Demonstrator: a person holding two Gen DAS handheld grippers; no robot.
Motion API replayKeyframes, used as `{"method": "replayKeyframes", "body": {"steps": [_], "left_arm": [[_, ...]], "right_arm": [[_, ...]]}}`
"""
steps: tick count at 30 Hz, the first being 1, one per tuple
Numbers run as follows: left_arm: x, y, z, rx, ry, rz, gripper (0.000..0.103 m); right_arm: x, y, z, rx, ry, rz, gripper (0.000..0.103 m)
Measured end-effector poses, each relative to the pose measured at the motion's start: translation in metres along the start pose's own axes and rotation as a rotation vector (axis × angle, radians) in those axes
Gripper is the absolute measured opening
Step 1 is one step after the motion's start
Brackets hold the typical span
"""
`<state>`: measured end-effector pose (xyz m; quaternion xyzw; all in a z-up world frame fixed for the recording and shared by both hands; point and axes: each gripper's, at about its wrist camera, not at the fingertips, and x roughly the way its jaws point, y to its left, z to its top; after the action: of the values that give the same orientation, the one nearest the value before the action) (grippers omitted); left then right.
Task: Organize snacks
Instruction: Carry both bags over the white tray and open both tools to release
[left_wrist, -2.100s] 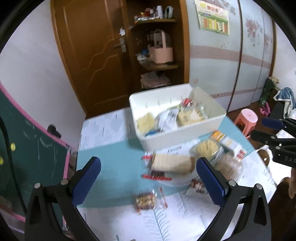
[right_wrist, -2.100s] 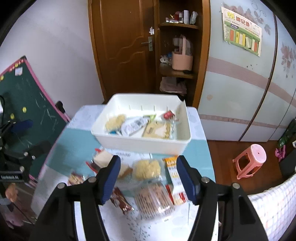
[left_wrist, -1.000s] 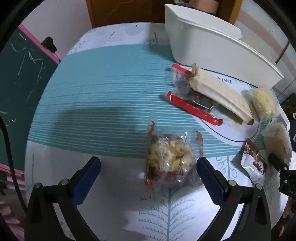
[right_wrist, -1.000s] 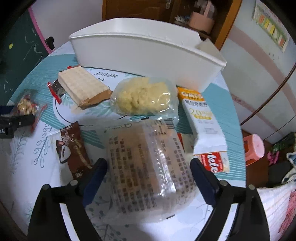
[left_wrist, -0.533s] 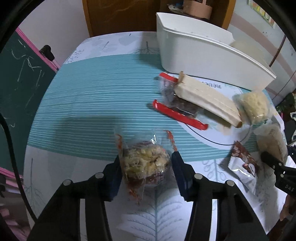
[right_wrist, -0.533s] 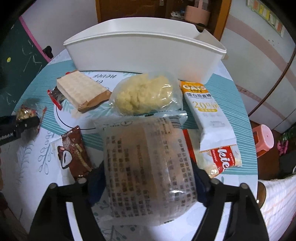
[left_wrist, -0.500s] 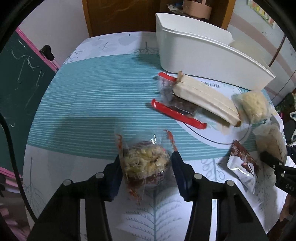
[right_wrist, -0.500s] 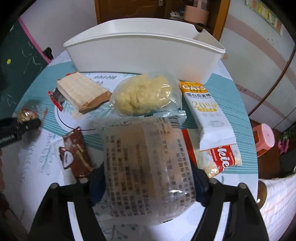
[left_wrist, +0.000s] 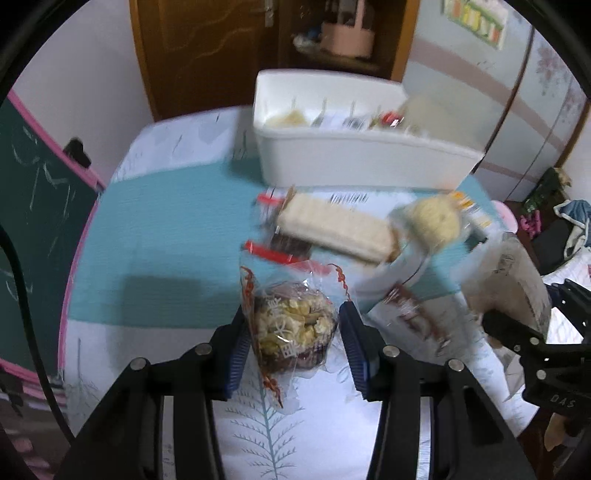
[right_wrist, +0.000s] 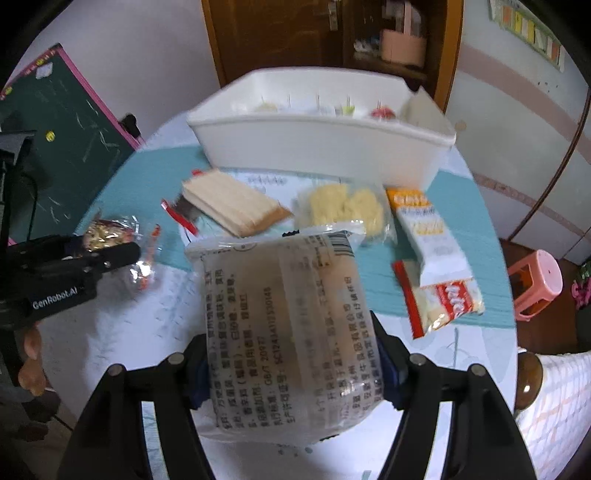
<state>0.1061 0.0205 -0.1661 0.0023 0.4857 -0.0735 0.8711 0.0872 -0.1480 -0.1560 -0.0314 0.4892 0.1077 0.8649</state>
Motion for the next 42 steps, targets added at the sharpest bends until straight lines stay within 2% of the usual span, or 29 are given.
{"method": "replayKeyframes", "body": {"steps": [10, 16, 21, 32, 35, 42], "left_arm": [[-0.067, -0.012, 0.059, 0.091, -0.165, -0.028, 0.046], [-0.083, -0.02, 0.097, 0.129, -0.202, -0.026, 0.046], [-0.09, -0.027, 0.137, 0.159, -0.231, -0.004, 0.046], [-0.078, -0.039, 0.235, 0.199, -0.27, 0.113, 0.046], [-0.062, -0.039, 0.253, 0.185, -0.276, 0.13, 0.046], [-0.003, -0.033, 0.273, 0.134, -0.191, 0.122, 0.046]], "right_arm": [[-0.065, -0.002, 0.051, -0.004, -0.188, -0.046, 0.07], [-0.072, -0.012, 0.083, 0.024, -0.207, -0.058, 0.07], [-0.089, -0.025, 0.124, 0.027, -0.272, -0.101, 0.07], [-0.101, -0.063, 0.214, 0.08, -0.325, -0.165, 0.07], [-0.091, -0.068, 0.235, 0.087, -0.314, -0.188, 0.07], [-0.035, -0.067, 0.26, 0.092, -0.218, -0.196, 0.071]]}}
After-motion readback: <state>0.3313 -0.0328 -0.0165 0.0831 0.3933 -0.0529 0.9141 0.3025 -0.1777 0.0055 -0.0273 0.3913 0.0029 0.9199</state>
